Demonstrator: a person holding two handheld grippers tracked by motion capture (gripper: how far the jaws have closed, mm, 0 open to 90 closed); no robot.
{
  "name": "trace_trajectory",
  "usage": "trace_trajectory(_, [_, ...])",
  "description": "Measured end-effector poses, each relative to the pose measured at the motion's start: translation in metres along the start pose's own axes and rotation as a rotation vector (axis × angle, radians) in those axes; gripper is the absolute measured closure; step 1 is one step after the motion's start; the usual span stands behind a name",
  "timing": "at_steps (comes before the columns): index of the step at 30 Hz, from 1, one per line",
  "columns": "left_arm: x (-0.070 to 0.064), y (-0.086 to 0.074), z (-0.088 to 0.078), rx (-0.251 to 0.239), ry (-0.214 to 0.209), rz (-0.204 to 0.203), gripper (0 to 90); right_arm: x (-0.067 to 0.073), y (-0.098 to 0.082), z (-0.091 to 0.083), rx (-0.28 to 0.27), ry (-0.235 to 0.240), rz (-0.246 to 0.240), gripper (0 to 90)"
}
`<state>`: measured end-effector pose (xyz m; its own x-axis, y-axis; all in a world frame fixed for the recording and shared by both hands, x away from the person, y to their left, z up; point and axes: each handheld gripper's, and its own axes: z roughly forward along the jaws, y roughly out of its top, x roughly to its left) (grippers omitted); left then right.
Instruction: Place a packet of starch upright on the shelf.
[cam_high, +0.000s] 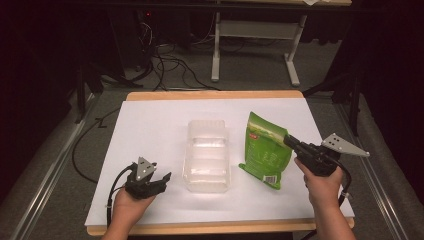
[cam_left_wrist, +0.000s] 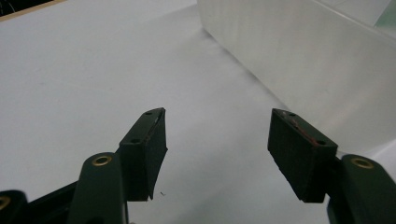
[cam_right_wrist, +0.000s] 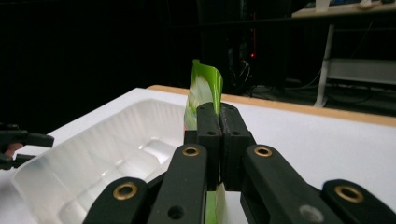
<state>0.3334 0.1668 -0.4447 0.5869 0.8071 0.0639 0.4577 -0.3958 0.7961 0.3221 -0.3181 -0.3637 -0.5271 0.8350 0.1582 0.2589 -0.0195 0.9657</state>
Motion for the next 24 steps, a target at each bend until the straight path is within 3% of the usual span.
trace_trajectory(3, [0.000,0.000,0.000,-0.001,0.000,0.000,37.8,0.003,0.005,0.000,-0.024,-0.007,-0.014,89.7])
trace_trajectory(4, [-0.001,0.000,0.000,-0.001,0.002,0.001,37.8,0.006,0.009,0.001,-0.052,-0.030,-0.032,89.7])
trace_trajectory(8, [-0.001,0.000,-0.001,-0.006,0.003,-0.002,37.8,0.006,0.010,0.004,-0.081,-0.057,-0.034,89.7])
trace_trajectory(15, [0.000,0.000,-0.002,-0.012,0.000,-0.003,37.8,0.003,-0.002,0.001,-0.054,-0.088,-0.027,88.8])
trace_trajectory(24, [0.000,0.000,-0.003,-0.011,-0.001,0.003,37.8,-0.002,-0.015,-0.009,-0.037,-0.072,-0.012,84.9])
